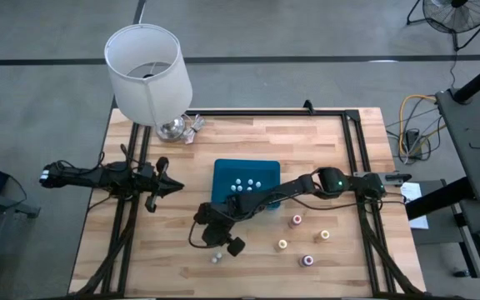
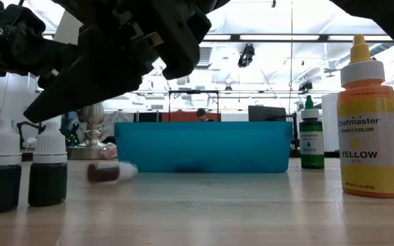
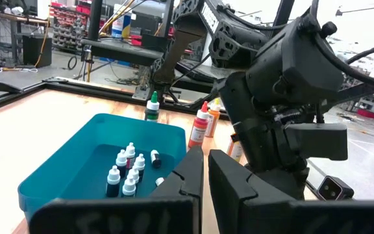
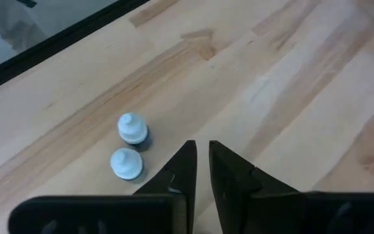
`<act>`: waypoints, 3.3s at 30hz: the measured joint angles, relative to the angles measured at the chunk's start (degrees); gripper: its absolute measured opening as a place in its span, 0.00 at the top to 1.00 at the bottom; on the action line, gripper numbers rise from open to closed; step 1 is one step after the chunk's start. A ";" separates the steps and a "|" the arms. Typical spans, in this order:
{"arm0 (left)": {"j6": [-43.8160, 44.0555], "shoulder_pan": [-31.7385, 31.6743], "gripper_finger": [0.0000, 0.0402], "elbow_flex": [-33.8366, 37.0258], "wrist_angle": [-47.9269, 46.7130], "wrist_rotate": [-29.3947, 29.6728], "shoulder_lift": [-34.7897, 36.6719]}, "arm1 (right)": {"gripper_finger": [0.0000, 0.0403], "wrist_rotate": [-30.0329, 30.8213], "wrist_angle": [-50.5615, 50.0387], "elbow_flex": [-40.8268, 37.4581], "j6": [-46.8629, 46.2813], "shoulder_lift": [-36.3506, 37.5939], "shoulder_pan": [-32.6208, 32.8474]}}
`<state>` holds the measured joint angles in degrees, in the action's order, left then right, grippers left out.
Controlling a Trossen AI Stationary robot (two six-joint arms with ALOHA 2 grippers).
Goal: Pick & Place food coloring
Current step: Put the small orange food coloring bottle into the blue bin
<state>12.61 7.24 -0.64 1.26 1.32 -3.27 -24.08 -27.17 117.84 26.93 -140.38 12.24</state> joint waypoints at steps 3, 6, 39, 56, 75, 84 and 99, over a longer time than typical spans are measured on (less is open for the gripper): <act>0.01 0.01 1.00 0.00 0.01 0.00 0.01 | 0.91 0.07 -0.06 0.02 0.03 0.07 -0.17; -0.01 -0.02 1.00 0.02 0.00 0.00 0.02 | 0.91 0.19 -0.04 0.02 0.03 0.07 -0.21; 0.01 0.00 1.00 0.01 0.00 0.00 0.01 | 0.52 9.11 -22.10 -1.19 3.42 4.24 -2.02; 0.01 0.00 1.00 0.02 0.02 0.00 0.02 | 0.54 9.16 -17.83 -5.85 4.91 4.11 -2.02; 0.00 -0.01 1.00 0.00 -0.01 0.00 0.02 | 0.57 9.29 -13.86 -5.64 5.23 4.04 -1.91; 0.01 0.00 1.00 0.02 0.01 0.00 0.00 | 0.58 9.28 -14.08 -6.25 5.23 4.04 -1.87; 0.00 -0.02 1.00 0.01 0.01 0.00 0.02 | 0.62 9.21 -14.06 -6.06 3.94 4.05 -1.74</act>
<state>12.61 7.22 -0.64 1.27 1.32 -3.25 -14.86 -41.22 111.79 30.87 -136.32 10.50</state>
